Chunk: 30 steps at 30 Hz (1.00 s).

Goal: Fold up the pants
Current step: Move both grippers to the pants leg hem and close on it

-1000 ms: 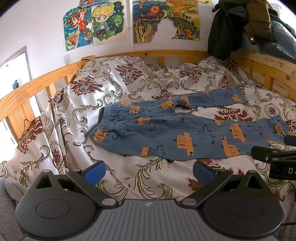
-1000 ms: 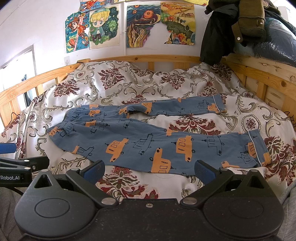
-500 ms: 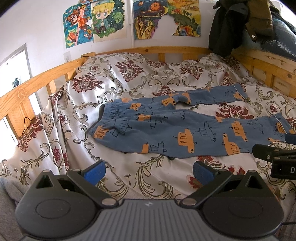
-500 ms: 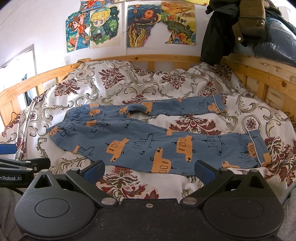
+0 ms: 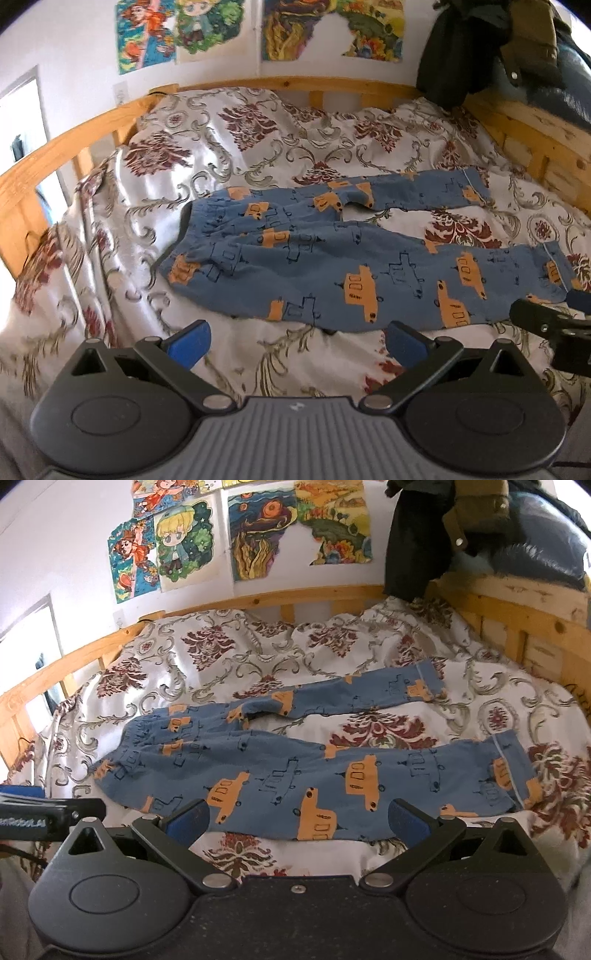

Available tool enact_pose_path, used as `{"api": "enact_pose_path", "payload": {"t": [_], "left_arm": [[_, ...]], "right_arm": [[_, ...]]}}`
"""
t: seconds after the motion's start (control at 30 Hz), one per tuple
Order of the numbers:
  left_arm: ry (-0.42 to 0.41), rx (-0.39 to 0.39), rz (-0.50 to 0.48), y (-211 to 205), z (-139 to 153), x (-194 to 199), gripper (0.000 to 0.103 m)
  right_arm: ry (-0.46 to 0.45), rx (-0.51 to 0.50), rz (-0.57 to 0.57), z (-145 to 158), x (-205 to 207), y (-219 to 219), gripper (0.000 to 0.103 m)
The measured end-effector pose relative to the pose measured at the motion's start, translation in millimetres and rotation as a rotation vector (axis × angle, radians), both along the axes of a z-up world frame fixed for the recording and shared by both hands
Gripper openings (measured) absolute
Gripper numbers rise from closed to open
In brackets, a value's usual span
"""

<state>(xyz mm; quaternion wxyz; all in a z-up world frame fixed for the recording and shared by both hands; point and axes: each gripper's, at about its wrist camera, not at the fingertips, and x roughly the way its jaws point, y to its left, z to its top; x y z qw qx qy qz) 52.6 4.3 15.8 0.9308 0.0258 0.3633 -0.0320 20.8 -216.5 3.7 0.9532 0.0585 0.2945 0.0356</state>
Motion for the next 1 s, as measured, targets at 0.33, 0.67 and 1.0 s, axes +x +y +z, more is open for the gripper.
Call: {"api": "enact_pose_path", "payload": {"t": [0.33,0.67,1.0], "left_arm": [[0.028,0.023,-0.116,28.5,20.2,129.0,0.103],[-0.028,0.152,-0.461,20.9,-17.2,329.6,0.103],[0.334,0.114,-0.824,-10.1,-86.7,473.0,0.093]], "right_arm": [[-0.029,-0.080,0.207,12.9,80.3,-10.9,0.102],[0.067,-0.106,0.416,-15.0,273.9,-40.5,0.102],[0.192,-0.127,0.670,-44.9,483.1,-41.7,0.093]]}}
